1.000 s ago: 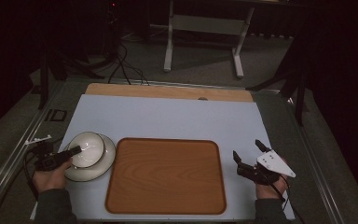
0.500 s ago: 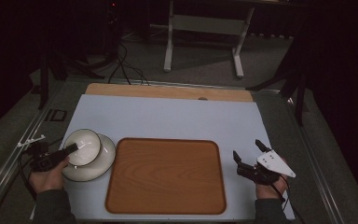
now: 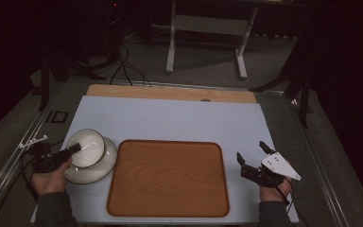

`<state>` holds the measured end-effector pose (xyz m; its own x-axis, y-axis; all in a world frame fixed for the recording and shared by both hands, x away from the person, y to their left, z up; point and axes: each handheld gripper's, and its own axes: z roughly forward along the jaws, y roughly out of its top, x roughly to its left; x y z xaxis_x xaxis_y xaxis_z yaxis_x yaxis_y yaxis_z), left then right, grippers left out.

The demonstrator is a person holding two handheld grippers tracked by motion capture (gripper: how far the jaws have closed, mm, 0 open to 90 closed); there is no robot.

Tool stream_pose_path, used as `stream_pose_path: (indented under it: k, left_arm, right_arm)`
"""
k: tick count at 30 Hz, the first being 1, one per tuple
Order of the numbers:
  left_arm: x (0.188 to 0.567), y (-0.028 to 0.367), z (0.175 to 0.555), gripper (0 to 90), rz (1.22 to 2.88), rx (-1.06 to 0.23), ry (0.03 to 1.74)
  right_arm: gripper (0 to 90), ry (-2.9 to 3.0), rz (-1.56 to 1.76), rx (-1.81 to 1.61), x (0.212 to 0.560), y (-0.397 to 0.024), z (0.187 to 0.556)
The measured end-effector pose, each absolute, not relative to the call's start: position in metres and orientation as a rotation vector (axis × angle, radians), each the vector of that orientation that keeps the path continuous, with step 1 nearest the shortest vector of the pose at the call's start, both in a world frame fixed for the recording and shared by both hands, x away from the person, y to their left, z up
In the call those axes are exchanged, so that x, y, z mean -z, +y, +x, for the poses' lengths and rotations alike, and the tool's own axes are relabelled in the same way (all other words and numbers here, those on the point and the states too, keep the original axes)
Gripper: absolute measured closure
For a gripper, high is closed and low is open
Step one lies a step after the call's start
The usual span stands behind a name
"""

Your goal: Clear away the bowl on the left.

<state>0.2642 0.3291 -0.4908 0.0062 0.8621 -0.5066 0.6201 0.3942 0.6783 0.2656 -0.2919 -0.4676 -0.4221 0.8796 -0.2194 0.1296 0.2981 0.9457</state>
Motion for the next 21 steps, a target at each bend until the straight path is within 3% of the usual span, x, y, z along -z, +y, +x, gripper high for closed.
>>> stream_pose_path:
  k: [21]
  left_arm:
    - [0.481,0.302,0.271,80.5,1.391,-0.303,1.591]
  right_arm:
    - [13.4,1.767,0.914,-1.194,0.467,-0.293,0.266]
